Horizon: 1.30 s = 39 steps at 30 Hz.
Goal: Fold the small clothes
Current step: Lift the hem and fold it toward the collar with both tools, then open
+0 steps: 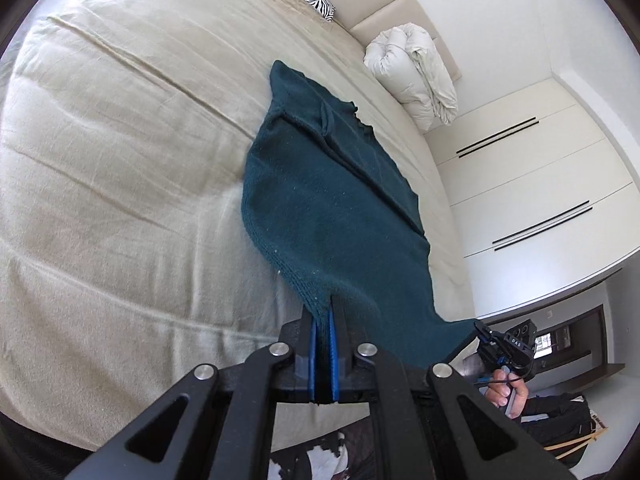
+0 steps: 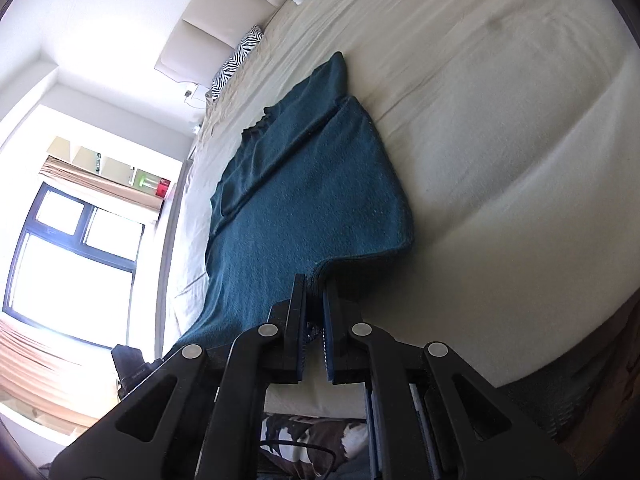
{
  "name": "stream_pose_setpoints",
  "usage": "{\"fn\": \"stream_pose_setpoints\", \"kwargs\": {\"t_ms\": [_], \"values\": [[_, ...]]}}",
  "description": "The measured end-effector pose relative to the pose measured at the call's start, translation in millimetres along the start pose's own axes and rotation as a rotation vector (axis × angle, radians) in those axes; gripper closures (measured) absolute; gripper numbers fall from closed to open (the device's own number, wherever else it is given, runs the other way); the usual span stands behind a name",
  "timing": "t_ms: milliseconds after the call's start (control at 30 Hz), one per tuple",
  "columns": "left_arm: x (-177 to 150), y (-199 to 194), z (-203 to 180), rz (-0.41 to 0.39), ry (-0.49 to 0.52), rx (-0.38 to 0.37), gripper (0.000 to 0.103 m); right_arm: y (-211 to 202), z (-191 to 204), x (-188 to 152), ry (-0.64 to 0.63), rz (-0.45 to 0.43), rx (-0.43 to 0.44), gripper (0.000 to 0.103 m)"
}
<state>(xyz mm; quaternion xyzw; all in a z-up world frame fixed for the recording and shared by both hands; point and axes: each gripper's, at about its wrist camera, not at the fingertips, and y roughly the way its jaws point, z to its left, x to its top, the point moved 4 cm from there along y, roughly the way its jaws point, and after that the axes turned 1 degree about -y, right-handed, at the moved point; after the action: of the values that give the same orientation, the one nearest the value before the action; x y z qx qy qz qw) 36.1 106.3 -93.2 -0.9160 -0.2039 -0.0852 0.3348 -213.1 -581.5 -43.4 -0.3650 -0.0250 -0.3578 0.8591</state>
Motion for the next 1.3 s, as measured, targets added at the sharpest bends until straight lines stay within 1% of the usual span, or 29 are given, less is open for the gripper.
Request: {"fn": "stream_pose_setpoints", "kwargs": {"t_ms": [133, 300, 400, 600, 700, 833, 1033, 1167, 1300], "values": [[27, 0, -7, -0.053, -0.057, -0.064, 0.098, 10, 14, 34, 0.005, -0.049, 0.041, 0.097], [63, 5, -15, -0.098, -0.084, -0.105, 0.098, 28, 29, 75, 0.002, -0.099, 0.061, 0.097], [87, 11, -15, -0.117, -0.112, -0.116, 0.098, 41, 36, 101, 0.004, -0.129, 0.064, 0.097], [131, 32, -5, -0.128, -0.199, -0.148, 0.098, 66, 48, 150, -0.013, -0.177, 0.052, 0.097], [152, 47, -2, -0.130, -0.236, -0.159, 0.098, 81, 54, 173, -0.049, -0.193, 0.017, 0.097], [182, 66, -4, -0.134, -0.253, -0.160, 0.098, 104, 56, 203, -0.067, -0.201, -0.018, 0.097], [224, 91, -13, -0.145, -0.245, -0.154, 0.098, 141, 56, 242, -0.084, -0.209, -0.056, 0.097], [249, 110, -11, -0.143, -0.249, -0.140, 0.098, 169, 52, 261, -0.085, -0.203, -0.095, 0.097], [266, 130, -3, -0.132, -0.254, -0.112, 0.098, 193, 43, 276, -0.067, -0.195, -0.118, 0.097]]}}
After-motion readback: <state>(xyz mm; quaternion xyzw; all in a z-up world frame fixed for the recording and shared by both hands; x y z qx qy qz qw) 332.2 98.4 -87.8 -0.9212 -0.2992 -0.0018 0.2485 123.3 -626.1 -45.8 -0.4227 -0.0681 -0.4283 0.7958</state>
